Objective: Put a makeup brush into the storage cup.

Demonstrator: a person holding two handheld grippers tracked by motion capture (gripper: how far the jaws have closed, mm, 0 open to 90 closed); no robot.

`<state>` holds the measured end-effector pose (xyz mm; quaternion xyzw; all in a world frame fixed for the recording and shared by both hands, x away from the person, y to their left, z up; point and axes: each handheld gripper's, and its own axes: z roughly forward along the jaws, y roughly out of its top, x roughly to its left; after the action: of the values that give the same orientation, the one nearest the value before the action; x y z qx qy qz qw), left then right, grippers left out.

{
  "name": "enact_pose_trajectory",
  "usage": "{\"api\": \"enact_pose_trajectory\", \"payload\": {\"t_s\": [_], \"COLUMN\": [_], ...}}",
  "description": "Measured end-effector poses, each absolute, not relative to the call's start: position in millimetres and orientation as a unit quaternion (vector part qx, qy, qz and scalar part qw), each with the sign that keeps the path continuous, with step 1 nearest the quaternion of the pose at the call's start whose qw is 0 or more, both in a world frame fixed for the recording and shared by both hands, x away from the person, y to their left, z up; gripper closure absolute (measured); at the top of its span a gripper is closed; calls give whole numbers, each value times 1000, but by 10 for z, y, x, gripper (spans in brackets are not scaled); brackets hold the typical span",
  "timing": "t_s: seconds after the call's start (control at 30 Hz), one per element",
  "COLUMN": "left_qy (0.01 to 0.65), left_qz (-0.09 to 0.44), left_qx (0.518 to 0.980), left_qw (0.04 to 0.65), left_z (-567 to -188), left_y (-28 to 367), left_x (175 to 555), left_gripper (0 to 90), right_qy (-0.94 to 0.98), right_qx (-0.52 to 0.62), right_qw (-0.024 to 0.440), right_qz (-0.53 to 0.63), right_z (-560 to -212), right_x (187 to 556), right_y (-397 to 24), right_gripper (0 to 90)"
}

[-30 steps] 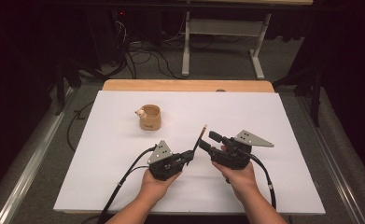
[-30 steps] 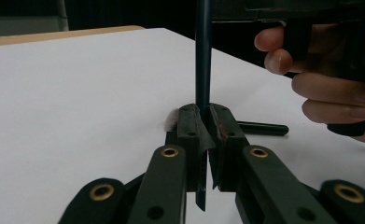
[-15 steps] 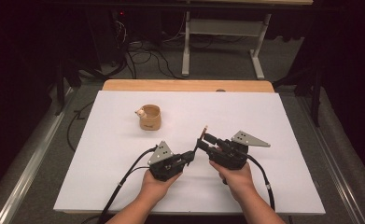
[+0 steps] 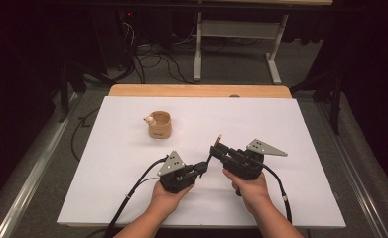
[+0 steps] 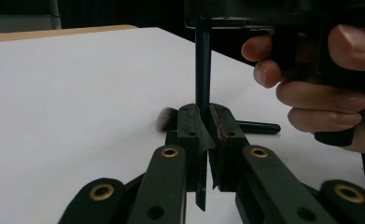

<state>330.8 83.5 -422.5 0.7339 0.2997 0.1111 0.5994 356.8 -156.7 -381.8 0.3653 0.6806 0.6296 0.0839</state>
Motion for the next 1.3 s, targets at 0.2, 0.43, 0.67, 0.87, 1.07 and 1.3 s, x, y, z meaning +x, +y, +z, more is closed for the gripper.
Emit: {"api": "enact_pose_trajectory", "payload": {"t_s": [0.2,0.43,0.67,0.87,1.07,1.3], "left_qy": [299,299,299,299,299,297], "left_qz": [107,107,107,108,109,111], "left_qx": [734,733,734,734,734,735], "left_qw": [600,601,601,600,601,600], "left_z": [-4231,-4228,-4230,-4232,-4231,-4230], "left_y": [828,829,824,821,820,815], "left_x": [3306,3303,3302,3302,3300,3298], "left_gripper": [844,844,844,844,844,843], "right_qy": [676,674,673,670,668,667], "right_qx": [371,371,369,368,369,364], "right_qw": [73,69,65,56,49,47], "right_qz": [632,635,637,642,644,648], "right_z": [-3842,-3848,-3849,-3852,-3850,-3847], "right_x": [3592,3593,3592,3594,3593,3582], "right_y": [-1578,-1577,-1577,-1575,-1574,-1565], "right_gripper": [753,798,812,826,837,854]}}
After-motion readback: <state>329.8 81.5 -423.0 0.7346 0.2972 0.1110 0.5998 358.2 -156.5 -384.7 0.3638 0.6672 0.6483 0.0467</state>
